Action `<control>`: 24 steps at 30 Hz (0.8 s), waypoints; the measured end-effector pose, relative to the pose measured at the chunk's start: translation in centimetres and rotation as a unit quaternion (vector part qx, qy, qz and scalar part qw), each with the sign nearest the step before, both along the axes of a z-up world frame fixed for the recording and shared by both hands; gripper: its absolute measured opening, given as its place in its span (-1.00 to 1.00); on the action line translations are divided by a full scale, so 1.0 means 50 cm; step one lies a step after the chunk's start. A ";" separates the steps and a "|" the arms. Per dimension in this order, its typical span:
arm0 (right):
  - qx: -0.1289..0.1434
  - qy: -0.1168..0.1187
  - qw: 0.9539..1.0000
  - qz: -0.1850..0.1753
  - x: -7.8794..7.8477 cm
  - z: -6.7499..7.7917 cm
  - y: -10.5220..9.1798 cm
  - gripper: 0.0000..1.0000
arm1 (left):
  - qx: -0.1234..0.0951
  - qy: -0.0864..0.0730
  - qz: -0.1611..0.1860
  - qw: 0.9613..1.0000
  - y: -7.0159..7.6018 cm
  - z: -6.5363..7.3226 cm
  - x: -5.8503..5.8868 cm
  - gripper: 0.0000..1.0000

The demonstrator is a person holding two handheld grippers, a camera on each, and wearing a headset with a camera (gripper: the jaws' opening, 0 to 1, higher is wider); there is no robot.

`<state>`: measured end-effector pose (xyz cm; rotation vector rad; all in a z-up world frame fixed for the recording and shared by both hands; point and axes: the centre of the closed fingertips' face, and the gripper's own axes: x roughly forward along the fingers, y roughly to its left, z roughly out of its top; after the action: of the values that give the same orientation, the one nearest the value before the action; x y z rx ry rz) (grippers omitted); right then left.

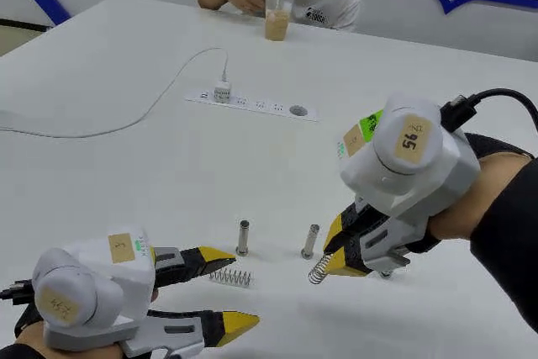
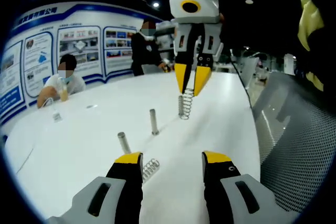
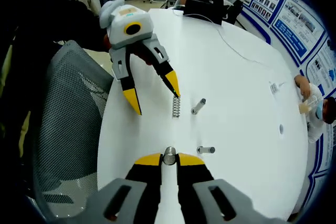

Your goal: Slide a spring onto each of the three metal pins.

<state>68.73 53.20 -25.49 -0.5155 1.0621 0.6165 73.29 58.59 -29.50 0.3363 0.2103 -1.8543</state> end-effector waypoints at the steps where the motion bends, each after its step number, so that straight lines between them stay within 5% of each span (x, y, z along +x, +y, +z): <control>1: 0.000 0.000 1.000 -0.001 0.000 0.000 -0.001 -0.77 | 0.000 0.000 0.002 1.000 0.001 0.000 0.002 -0.07; 24: -0.019 -0.001 1.000 -0.020 0.027 0.025 -0.067 -0.77 | 0.005 0.008 0.025 1.000 0.012 -0.015 0.025 0.02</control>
<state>70.07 49.86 -24.25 -0.5275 1.0817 0.5618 74.55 59.19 -30.23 0.3202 0.2365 -1.8079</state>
